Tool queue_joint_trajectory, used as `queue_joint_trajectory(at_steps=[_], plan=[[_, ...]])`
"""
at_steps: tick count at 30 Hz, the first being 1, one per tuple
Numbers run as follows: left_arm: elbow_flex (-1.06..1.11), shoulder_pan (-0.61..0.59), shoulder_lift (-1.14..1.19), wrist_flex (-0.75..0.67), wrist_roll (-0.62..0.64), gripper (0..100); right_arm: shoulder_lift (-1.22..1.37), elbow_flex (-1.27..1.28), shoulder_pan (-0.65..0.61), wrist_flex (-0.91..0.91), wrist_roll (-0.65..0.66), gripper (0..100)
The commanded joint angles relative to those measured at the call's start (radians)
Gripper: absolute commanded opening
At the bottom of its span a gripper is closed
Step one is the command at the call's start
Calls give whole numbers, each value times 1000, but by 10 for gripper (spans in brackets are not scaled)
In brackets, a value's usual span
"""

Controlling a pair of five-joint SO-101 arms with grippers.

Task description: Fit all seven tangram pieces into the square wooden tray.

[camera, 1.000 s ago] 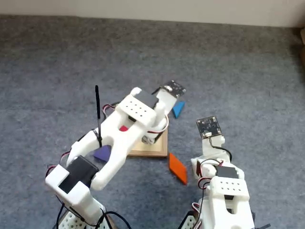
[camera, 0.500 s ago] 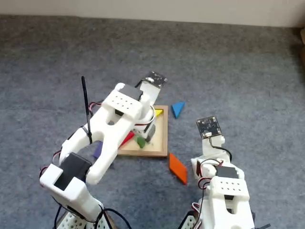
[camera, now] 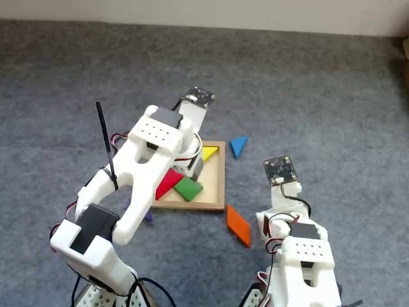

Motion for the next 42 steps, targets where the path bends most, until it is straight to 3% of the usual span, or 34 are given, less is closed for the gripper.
queue_joint_trajectory(at_steps=[1, 5, 12, 18, 24, 31, 37, 42], plan=[[-41, -56, -48, -8, 3, 221, -12, 5, 28, -25, -2, 23], [-48, -131, -62, 2, -6, 221, -12, 5, 28, -25, -2, 23], [-45, -257, -153, 98, -152, 225, -12, 5, 28, -25, -2, 23], [-38, -357, -120, 103, -344, 225, -12, 5, 28, -25, -2, 23], [-45, -366, -15, 100, -614, 226, -12, 5, 28, -25, -2, 23], [-41, -321, -5, 107, -634, 300, -12, 5, 28, -25, -2, 23], [-18, -323, 8, 98, -703, 302, -12, 5, 28, -25, -2, 23], [84, -334, 8, -20, -746, 301, -12, 5, 28, -25, -2, 23]])
